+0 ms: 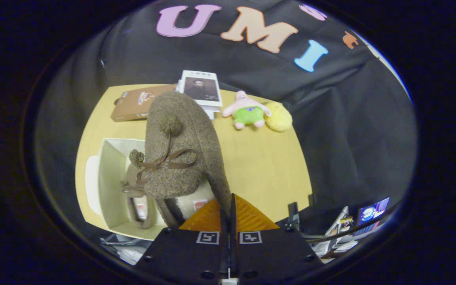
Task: Open the storage box then place both shoes into the box .Put the left shoe in first, then the right shoe, with the right side of both shoes facing outward in a uniform manner.
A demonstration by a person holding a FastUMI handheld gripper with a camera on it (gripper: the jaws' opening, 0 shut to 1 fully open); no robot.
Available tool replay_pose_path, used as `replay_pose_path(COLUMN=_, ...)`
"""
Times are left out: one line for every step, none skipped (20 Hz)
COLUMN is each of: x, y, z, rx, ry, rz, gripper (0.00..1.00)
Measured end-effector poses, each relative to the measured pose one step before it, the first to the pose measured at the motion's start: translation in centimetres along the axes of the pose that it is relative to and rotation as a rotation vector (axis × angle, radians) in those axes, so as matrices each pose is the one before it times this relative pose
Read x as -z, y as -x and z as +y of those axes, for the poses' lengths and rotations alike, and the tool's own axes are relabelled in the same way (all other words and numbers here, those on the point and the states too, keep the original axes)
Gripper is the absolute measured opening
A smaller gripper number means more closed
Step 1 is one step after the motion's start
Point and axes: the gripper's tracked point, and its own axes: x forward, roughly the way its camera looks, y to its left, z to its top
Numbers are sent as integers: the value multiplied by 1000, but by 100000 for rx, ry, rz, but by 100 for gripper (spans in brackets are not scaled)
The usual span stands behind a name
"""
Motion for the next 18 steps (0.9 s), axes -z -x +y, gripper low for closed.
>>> replay_pose_path(x=473, y=494, z=1332, rx=-1699, ry=4, rz=583, gripper=5)
replay_pose_path(x=496, y=55, z=1233, rx=-1187, ry=-131, rz=1253, gripper=5)
replay_pose_path(x=597, y=-157, z=1115, rx=-778, ry=-273, rz=1624, gripper=4)
replay_pose_path(x=406, y=-367, z=980, rx=-693, ry=-378, rz=1835, gripper=5)
replay_pose_path(x=466, y=-491, z=978, rx=-774, ry=-860, rz=1681, gripper=5)
replay_pose_path(x=469, y=-667, z=1115, rx=-1021, ry=-299, rz=1822, gripper=5)
replay_pose_path(x=403, y=-816, z=836, rx=-652, ry=599, rz=1678, gripper=5)
replay_pose_path(x=424, y=-814, z=538, rx=304, ry=1164, rz=1622, gripper=5)
replay_pose_path(x=542, y=-739, z=238, rx=1222, ry=1728, rz=1956, gripper=5)
replay_pose_path(x=650, y=-771, z=129, rx=1497, ry=1528, rz=1970, gripper=5)
replay_pose_path(x=475, y=-922, z=155, rx=1326, ry=1330, rz=1854, gripper=5)
replay_pose_path(x=478, y=-898, z=176, rx=588, ry=550, rz=1661, gripper=5)
replay_pose_path(x=470, y=-994, z=283, rx=-46, ry=-271, rz=1613, gripper=5)
replay_pose_path(x=520, y=-901, z=205, rx=-222, ry=-715, rz=1893, gripper=5)
replay_pose_path(x=554, y=-841, z=20, rx=118, ry=-644, rz=2062, gripper=5)
replay_pose_path(x=350, y=-887, z=-142, rx=604, ry=-392, rz=1939, gripper=4)
replay_pose_path(x=261, y=-714, z=-196, rx=1182, ry=107, rz=1506, gripper=5)
replay_pose_path(x=141, y=-545, z=107, rx=-105, ry=-319, rz=920, gripper=5)
